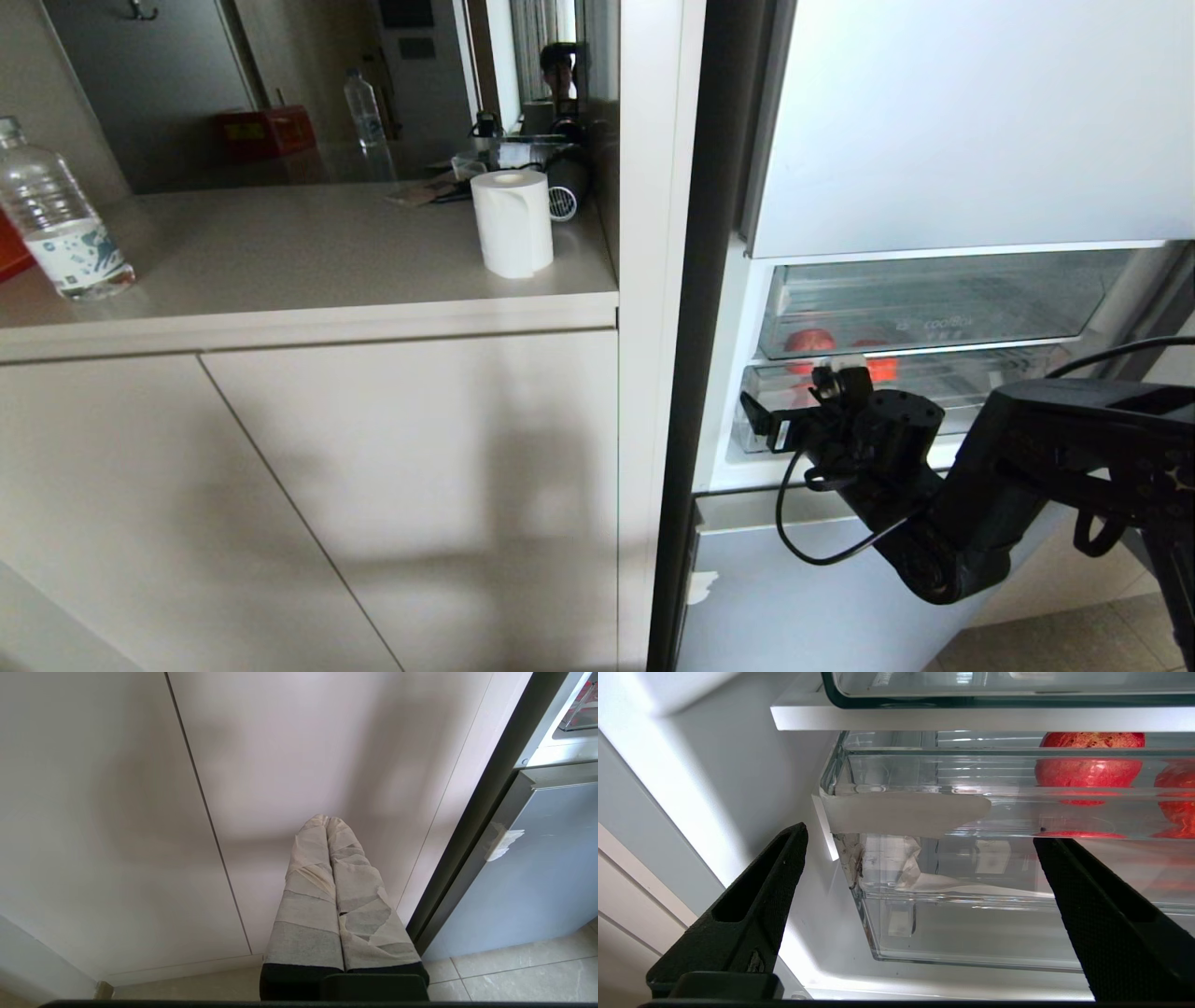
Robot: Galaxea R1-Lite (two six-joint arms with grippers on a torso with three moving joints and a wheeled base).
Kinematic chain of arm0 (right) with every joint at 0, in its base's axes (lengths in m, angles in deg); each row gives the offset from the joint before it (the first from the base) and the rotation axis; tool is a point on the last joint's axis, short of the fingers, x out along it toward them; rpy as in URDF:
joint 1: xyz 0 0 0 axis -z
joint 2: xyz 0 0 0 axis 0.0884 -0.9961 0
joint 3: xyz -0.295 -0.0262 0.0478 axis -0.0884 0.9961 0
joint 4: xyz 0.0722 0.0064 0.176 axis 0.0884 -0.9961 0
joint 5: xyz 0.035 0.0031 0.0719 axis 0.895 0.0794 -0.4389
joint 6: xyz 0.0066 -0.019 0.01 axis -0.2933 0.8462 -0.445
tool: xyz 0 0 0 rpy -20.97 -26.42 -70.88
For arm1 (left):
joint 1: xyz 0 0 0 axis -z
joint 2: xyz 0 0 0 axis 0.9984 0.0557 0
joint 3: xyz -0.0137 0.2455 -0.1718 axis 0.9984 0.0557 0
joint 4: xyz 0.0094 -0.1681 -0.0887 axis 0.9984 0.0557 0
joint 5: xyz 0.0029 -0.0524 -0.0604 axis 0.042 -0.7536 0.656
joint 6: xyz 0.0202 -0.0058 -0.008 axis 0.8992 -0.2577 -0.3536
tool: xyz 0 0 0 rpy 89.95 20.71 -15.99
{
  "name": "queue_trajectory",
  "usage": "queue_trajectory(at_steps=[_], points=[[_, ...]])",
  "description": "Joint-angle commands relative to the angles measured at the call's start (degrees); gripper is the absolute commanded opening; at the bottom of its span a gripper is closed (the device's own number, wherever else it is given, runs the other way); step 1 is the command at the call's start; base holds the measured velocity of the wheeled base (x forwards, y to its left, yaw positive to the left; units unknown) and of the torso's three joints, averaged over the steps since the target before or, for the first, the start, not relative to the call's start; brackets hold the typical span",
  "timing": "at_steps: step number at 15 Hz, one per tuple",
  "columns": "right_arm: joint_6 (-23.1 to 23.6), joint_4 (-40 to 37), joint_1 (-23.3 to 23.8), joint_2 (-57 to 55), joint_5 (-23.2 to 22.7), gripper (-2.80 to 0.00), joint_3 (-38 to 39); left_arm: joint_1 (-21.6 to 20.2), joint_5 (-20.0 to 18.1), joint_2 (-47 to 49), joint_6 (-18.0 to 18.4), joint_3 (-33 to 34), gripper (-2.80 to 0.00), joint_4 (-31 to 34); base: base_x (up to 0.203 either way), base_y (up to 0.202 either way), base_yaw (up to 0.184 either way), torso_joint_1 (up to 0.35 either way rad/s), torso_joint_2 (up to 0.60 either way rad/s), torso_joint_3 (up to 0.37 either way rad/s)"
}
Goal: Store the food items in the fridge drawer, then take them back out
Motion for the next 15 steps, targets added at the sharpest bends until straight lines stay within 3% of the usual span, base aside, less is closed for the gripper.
queue_trajectory(at_steps=[1, 15], points=[[-0.01, 0.51, -0.04, 0.19, 0.07, 0.00, -0.07, -0.02, 0.04, 0.09, -0.03, -0.02, -2.80, 0.02, 0.000, 0.000, 0.000, 0.000, 0.00, 0.000], [0.08, -0.14, -0.13, -2.53, -0.02, 0.00, -3.17, -0.01, 0.04, 0.09, -0.02, -0.02, -2.80, 0.02, 0.000, 0.000, 0.000, 0.000, 0.00, 0.000]])
